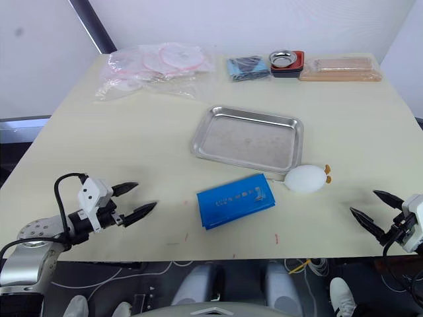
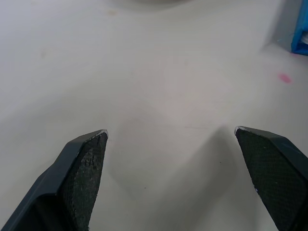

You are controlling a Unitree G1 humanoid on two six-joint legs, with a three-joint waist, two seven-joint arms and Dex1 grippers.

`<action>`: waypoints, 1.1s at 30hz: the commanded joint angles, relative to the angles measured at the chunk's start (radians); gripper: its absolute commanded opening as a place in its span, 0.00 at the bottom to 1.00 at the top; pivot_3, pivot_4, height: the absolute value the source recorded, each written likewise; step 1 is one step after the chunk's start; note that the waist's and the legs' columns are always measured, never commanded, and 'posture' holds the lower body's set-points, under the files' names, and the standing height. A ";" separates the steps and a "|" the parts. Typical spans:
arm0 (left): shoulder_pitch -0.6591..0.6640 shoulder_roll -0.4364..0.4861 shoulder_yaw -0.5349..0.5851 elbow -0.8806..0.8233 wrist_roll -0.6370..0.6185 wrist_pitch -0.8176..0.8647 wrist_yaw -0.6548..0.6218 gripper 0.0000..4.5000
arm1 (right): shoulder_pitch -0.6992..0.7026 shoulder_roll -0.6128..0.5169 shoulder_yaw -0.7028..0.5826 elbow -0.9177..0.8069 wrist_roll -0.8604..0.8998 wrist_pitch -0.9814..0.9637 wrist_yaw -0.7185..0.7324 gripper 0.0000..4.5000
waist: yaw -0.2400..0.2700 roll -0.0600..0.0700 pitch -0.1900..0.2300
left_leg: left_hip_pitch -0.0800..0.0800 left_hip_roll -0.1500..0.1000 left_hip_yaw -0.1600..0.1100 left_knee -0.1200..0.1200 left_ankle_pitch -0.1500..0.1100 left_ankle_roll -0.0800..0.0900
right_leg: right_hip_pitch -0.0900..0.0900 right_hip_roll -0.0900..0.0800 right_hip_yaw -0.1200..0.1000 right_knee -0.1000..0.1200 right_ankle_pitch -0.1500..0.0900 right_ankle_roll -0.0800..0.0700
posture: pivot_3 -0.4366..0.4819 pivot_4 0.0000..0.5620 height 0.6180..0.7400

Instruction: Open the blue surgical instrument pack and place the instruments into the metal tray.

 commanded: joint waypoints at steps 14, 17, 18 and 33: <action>0.037 0.017 0.061 0.057 -0.039 -0.062 -0.081 1.00 | 0.001 -0.025 -0.011 -0.053 0.009 0.041 -0.002 0.99 | -0.001 0.000 0.000 | 0.000 0.000 0.000 0.000 0.000 0.000 | 0.000 0.000 0.000 0.000 0.000 0.000 | 0.48 0.27 1.00; 0.048 0.027 0.066 0.042 -0.056 -0.055 -0.113 1.00 | 0.009 -0.023 0.008 -0.080 0.015 0.047 0.023 0.99 | 0.000 -0.001 0.000 | 0.000 0.000 0.000 0.000 0.000 0.000 | 0.000 0.000 0.000 0.000 0.000 0.000 | 0.48 0.27 1.00; 0.058 0.027 0.064 0.023 -0.066 -0.061 -0.130 1.00 | 0.012 -0.021 0.019 -0.093 0.013 0.048 0.029 0.99 | -0.001 -0.001 0.000 | 0.000 0.000 0.000 0.000 0.000 0.000 | 0.000 0.000 0.000 0.000 0.000 0.000 | 0.48 0.27 1.00; 0.053 0.000 -0.133 -0.175 -0.104 0.060 -0.174 0.12 | -0.041 0.043 0.253 -0.287 -0.029 0.117 -0.003 0.00 | 0.000 -0.001 0.000 | 0.000 0.000 -0.001 0.002 0.000 0.000 | 0.000 0.000 -0.001 0.001 0.000 0.000 | 0.48 0.27 1.00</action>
